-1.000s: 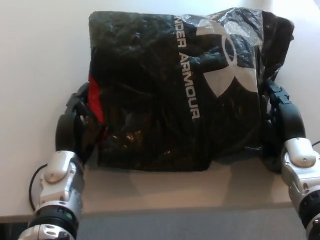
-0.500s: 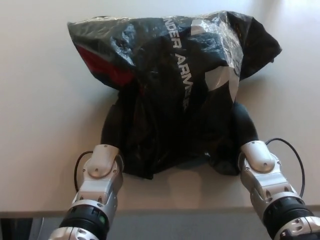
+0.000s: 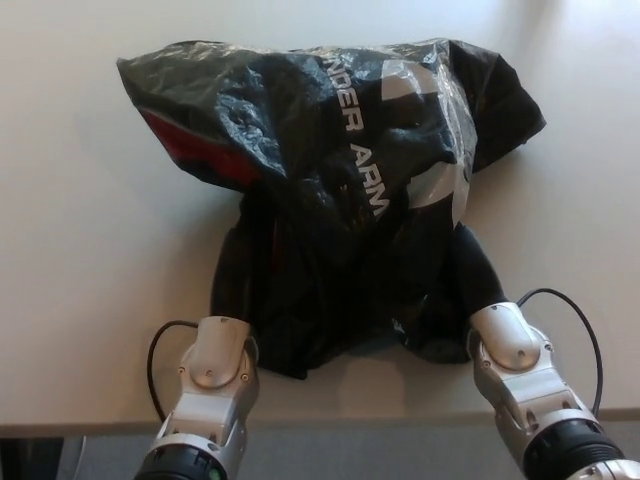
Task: A plastic bag is kept in the middle of the desk and the robot uses both its hands to grab the bag from the left and right and brings its hands close together to compress the bag
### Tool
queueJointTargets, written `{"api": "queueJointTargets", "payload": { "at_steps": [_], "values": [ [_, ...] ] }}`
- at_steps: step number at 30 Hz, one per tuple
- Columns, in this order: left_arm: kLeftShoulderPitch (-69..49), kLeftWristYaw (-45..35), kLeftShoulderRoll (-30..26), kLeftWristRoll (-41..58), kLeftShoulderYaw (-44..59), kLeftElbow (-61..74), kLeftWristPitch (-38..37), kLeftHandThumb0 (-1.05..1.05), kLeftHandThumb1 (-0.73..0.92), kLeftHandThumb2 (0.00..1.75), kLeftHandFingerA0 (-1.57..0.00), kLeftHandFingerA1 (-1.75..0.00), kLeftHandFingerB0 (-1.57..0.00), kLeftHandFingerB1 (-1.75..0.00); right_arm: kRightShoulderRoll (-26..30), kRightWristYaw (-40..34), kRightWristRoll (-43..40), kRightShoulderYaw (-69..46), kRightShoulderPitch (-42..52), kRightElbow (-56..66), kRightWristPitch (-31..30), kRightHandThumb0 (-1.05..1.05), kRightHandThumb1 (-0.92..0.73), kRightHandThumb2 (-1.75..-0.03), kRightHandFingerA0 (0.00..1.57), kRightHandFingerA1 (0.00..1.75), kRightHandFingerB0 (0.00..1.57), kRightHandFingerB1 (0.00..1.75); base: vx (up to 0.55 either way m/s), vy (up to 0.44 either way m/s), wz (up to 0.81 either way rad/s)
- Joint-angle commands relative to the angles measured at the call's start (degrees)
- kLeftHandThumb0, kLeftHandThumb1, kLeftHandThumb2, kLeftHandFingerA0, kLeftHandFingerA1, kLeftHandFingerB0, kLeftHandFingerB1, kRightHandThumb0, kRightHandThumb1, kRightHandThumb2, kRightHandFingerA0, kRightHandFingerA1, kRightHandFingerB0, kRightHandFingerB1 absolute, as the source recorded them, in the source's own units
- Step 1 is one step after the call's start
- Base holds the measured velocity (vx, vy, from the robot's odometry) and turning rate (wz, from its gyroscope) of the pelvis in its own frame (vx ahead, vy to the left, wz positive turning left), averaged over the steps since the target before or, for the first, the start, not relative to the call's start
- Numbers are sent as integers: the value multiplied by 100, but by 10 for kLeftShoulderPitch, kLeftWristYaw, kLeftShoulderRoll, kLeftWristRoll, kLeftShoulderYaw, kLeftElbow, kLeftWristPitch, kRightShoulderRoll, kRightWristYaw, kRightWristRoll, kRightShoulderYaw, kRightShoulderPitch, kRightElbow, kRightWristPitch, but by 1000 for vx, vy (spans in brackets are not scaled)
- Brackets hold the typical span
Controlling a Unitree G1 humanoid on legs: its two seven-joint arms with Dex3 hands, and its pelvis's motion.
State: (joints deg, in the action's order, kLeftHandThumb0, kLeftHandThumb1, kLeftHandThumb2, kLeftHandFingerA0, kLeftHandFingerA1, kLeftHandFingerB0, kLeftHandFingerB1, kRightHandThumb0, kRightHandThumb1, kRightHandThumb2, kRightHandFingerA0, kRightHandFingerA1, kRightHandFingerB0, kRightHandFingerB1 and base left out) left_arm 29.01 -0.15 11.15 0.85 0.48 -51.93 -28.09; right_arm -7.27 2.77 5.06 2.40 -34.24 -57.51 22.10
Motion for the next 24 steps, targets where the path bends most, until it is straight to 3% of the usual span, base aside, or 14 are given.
{"api": "queueJointTargets", "payload": {
  "at_steps": [1, 3, 4, 5, 10, 11, 12, 13, 15, 16, 17, 19, 20, 24],
  "values": [
    [-9, 13, 2, -6, 0, 13, -10, -85, 89, 124, 0, -1, 0, -4, 3, 2, 1, 4, 13, 4, 5, -87, -85, -124, 0, 25, 0, 12, 0, 0, 0],
    [-15, 17, -2, -10, -2, 24, 0, -81, 88, 121, 0, -6, 0, -10, 10, 6, 0, 3, 15, 11, 2, -87, -92, -84, 0, 28, 0, 8, 0, 0, 0],
    [-19, 17, -7, -13, -3, 30, 2, -81, 88, 121, 0, -6, 0, -10, 14, 7, 0, 3, 17, 16, 0, -87, -92, -84, 0, 28, 0, 8, 0, 0, 0],
    [-23, 15, -12, -11, -2, 38, 6, -82, 85, 116, 0, -7, 0, -8, 22, 8, 1, 3, 19, 26, -3, -87, -88, -127, 0, 21, 0, 11, 0, 0, 0],
    [-73, 31, -65, -27, 11, 147, 17, -73, 92, 80, -35, -55, -26, -38, 109, 3, 17, -8, 51, 125, -20, -86, -82, -120, 14, 49, 0, 30, 0, 0, 0],
    [-85, 31, -75, -28, 15, 172, 17, -74, 92, 74, -48, -63, -35, -42, 125, 1, 26, -6, 59, 144, -18, -35, -52, -113, 1, 49, 0, 48, 0, 0, 0],
    [-96, 32, -84, -27, 19, 197, 21, -74, 92, 74, -48, -63, -35, -42, 142, -1, 35, -4, 66, 168, -20, -35, -52, -113, 1, 49, 0, 48, 0, 0, 0],
    [-104, 37, -91, -29, 24, 216, 17, -69, 92, 73, -55, -69, -44, -47, 151, 1, 30, -9, 74, 194, -22, -86, -92, -76, 25, 39, 16, 29, 0, 0, 0],
    [-126, 29, -122, -27, 41, 274, -20, -62, 92, 69, -68, -82, -56, -56, 181, 10, 5, -38, 102, 282, -10, -82, -92, -73, 32, 43, 27, 34, 0, 0, 0],
    [-137, 24, -127, -22, 45, 299, -23, -62, 92, 67, -70, -87, -57, -56, 189, 6, 4, -45, 111, 303, -4, -81, -79, -118, 35, 55, 22, 46, 0, 0, 0],
    [-148, 19, -137, -16, 53, 332, -31, -66, 88, 66, -75, -94, -57, -57, 207, 12, -1, -60, 126, 343, -2, -74, -88, -67, 52, 44, 46, 39, 0, 0, 0],
    [-167, 12, -154, -10, 67, 390, -45, -69, 88, 66, -78, -95, -58, -58, 246, 35, -11, -82, 153, 410, 6, -73, -71, -103, 51, 58, 43, 54, 0, 0, 0],
    [-176, 11, -160, -9, 72, 411, -51, -69, 87, 66, -80, -93, -60, -59, 259, 47, -16, -89, 163, 430, 7, -71, -88, -67, 69, 49, 54, 43, 0, 0, 0],
    [-197, 9, -192, -5, 107, 512, -66, -68, 88, 66, -85, -96, -66, -63, 304, 80, -46, -126, 215, 522, 6, -62, -82, -65, 86, 53, 64, 48, 0, 0, 0]
  ]
}}
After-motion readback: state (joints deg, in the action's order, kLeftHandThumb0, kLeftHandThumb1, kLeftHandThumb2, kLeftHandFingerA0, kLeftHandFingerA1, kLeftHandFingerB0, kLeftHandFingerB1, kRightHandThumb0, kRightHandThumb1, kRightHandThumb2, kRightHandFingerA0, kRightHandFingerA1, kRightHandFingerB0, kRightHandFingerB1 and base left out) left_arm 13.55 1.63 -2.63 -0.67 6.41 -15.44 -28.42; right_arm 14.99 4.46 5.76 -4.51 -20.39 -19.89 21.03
